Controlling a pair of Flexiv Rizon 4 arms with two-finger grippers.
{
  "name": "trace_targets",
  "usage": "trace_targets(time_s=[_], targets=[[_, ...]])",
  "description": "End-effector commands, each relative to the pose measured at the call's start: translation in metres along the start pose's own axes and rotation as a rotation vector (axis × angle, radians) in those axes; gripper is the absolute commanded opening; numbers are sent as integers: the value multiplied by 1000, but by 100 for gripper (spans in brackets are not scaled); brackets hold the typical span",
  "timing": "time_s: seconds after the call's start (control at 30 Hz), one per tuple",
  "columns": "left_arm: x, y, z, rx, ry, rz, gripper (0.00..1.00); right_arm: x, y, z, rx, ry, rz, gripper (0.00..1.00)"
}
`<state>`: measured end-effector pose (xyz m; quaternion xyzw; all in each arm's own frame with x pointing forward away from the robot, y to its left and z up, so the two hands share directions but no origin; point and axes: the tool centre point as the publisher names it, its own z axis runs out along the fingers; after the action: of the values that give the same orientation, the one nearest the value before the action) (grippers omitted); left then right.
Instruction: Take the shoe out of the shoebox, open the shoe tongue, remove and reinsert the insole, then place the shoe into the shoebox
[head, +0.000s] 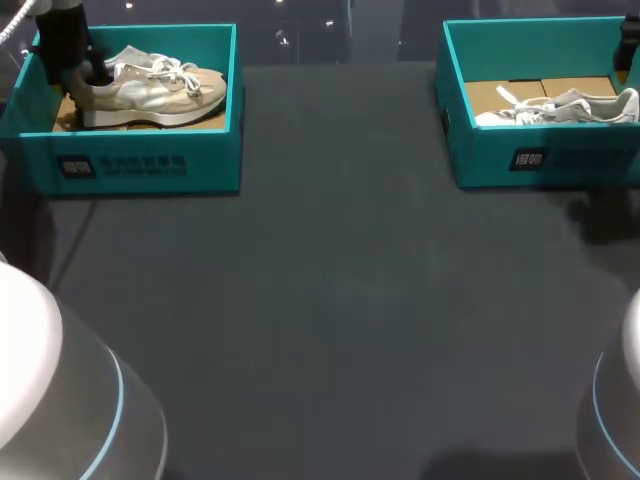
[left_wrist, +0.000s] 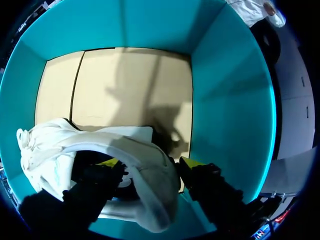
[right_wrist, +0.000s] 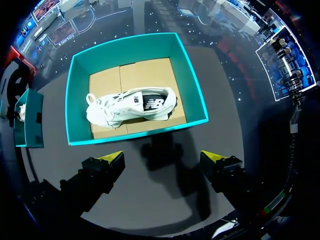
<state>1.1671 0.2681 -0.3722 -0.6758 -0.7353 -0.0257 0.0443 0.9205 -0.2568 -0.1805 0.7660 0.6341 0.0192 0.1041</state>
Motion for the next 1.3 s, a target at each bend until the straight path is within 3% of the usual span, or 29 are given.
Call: trace_targets(time_s=[0.03,0.13,0.23,0.3,0.33,0.87,1.3], targets=[[0,4,5,3,7,-2,71,0,-1,0,-1,0,0,100],[1,5,7,2,10,-3,63,0,-1,0,-1,0,0,100],[2,6,8,1,14,-6,38,0,-1,0,-1,0,0,100],[4,6,8,1,16,-8,2,0,-1,0,-1,0,0,100],[4,6,8,1,16,-8,0,0,-1,0,-1,0,0,100],[24,-1,-23,-25,-7,1,0,0,-1,0,-1,0,0,100],[40,-15,-104,-89,13,23,0,0,-1,0,-1,0,0,100]])
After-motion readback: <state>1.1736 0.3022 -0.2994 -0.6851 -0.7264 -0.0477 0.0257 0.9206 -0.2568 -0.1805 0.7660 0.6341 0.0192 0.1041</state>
